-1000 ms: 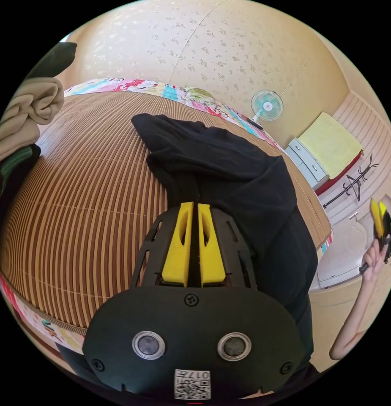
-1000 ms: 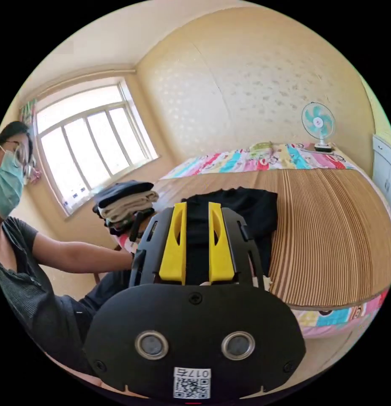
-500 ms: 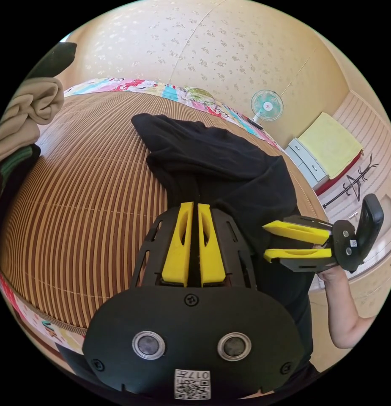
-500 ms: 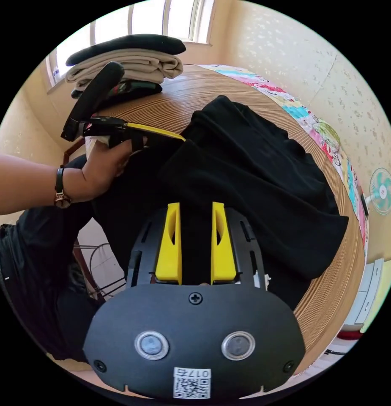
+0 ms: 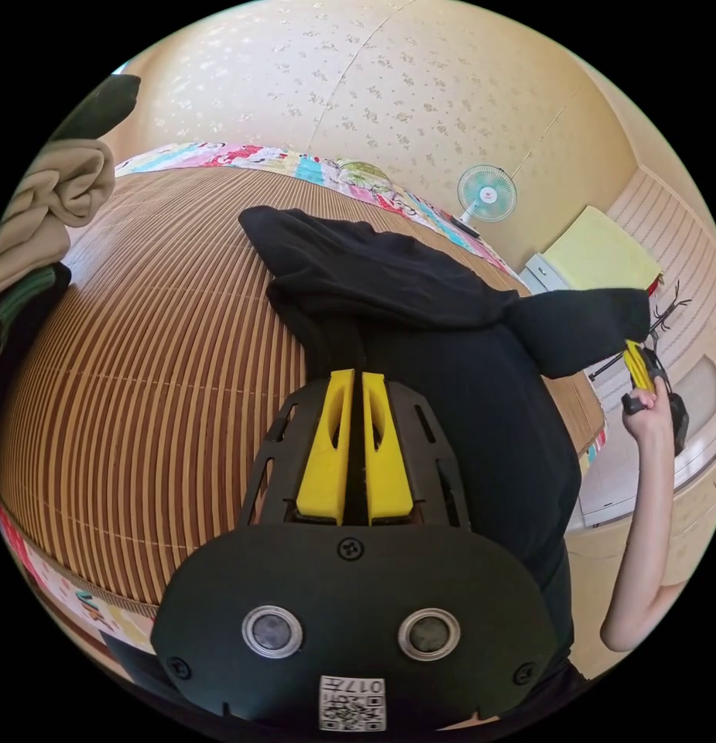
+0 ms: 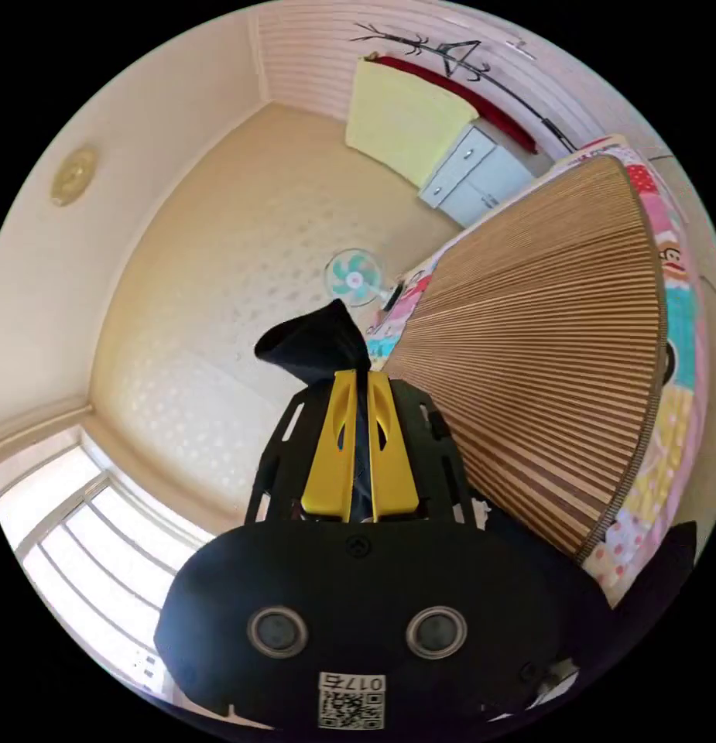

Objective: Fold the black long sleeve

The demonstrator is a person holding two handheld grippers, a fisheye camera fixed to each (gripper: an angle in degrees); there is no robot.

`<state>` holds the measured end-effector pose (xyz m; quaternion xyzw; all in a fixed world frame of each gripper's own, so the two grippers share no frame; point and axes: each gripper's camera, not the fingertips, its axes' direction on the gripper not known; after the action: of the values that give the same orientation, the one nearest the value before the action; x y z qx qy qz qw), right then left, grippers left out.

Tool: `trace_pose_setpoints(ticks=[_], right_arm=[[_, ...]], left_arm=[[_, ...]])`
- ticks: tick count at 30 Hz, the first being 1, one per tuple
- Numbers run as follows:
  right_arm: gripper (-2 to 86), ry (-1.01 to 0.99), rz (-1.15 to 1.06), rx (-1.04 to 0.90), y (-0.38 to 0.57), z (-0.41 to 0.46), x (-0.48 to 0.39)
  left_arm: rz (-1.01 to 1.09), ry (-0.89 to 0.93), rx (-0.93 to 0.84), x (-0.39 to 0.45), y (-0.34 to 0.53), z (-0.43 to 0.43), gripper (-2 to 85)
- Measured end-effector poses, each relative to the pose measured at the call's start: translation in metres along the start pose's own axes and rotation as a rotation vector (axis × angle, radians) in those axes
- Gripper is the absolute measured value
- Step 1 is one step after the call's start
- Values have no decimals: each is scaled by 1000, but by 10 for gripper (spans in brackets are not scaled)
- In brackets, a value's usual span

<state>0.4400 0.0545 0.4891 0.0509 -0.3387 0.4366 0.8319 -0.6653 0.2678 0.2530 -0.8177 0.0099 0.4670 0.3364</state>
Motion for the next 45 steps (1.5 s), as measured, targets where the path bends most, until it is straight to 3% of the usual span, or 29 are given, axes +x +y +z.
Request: trace_pose_setpoints(ticks=[4,10,13,16,17,21,23,28,31,34,36,37,45], right_arm=[[27,30,14,-138,-3,27,8],[31,-315,-415,-106,43,31,-144],[38,-508,-676,-186,92,37,-226],[52,-615,-954,-397,164,65,-269],[65,-633,-1057,-570,198,87,-273],[92,-375,-1226,-1172,321,178,-209],[83,-292,-1204,-1231,343,189,-169],[75,-354,-1065,-1104,312,180,-141],[70,-201,-1084,-848,270,180,-151],[58,29,-1205,-697,248,200,-147],[31,516,-1357,-626,254,253,-108],[25,577,-1397,-659,257,267,-93],[4,403,-1128,-700,208,265,-79]], left_arm=[[7,-7,1,1,1,2,17],[15,-21,1,4,3,5,17],[13,-18,1,4,4,6,19],[12,-17,1,5,6,7,20],[12,-17,1,6,6,7,20],[12,-17,1,7,8,9,20],[12,-16,1,8,9,10,21],[15,-18,0,12,11,13,21],[17,-23,-1,15,12,15,21],[15,-20,-1,17,14,16,21],[15,-20,-1,19,15,17,22],[17,-21,-1,20,15,18,23],[21,-11,-3,29,17,24,25]])
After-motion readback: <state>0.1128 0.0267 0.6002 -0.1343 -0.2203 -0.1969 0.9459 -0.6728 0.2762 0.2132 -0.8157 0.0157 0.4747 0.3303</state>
